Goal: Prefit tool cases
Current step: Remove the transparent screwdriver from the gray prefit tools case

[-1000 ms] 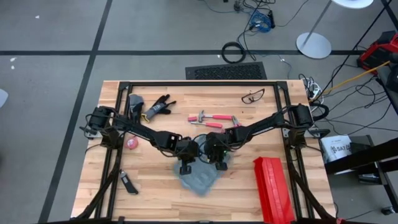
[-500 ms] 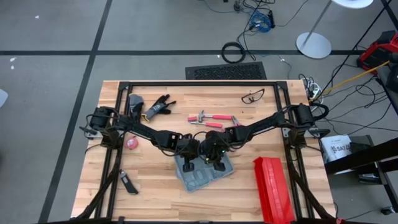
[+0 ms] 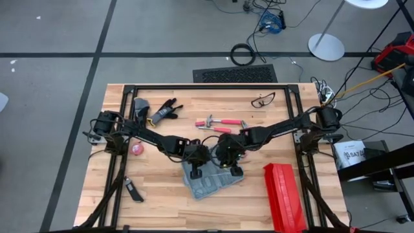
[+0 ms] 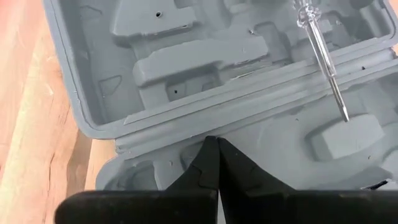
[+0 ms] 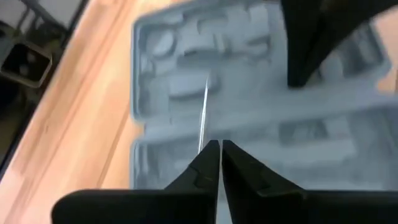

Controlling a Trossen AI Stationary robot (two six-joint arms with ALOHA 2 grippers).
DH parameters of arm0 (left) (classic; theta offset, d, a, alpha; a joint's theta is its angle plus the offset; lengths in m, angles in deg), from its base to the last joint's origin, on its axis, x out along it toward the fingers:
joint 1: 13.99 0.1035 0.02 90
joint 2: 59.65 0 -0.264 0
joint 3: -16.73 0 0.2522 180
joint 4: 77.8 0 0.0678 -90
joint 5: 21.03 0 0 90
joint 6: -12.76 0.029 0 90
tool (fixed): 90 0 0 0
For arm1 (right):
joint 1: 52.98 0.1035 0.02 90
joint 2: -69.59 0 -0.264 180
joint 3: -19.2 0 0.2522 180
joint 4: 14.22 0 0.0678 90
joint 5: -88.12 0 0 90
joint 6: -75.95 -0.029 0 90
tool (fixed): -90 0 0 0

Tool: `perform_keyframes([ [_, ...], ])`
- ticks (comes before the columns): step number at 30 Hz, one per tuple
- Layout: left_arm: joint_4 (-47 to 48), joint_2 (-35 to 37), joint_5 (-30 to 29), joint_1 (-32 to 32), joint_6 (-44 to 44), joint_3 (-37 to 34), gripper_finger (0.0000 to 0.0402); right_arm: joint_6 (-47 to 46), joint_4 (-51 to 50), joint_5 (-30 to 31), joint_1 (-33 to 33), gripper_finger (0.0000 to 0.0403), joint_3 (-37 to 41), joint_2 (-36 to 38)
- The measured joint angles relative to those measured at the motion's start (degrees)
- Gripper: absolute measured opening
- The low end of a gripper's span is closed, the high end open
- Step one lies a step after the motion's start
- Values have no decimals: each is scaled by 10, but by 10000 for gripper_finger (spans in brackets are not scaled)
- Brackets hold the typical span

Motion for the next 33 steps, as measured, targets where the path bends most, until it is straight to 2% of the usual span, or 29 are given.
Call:
perform_keyframes([
  [4, -2, 0, 0, 0, 9, 0, 0, 7, -65, 0, 15, 27, 0, -6],
  [9, -5, 0, -5, 0, 12, -1, 0, -21, -57, 3, 32, 74, 0, -25],
  [16, -13, 0, -6, 0, 14, -1, 0, -28, -38, 110, 57, 121, 0, -34],
  [28, -17, 0, -6, -1, 14, -1, 0, -56, -43, 98, 60, 142, 0, -39],
  [33, -17, 0, -6, -1, 13, -1, 0, -69, -48, 45, 56, 142, -13, -30],
])
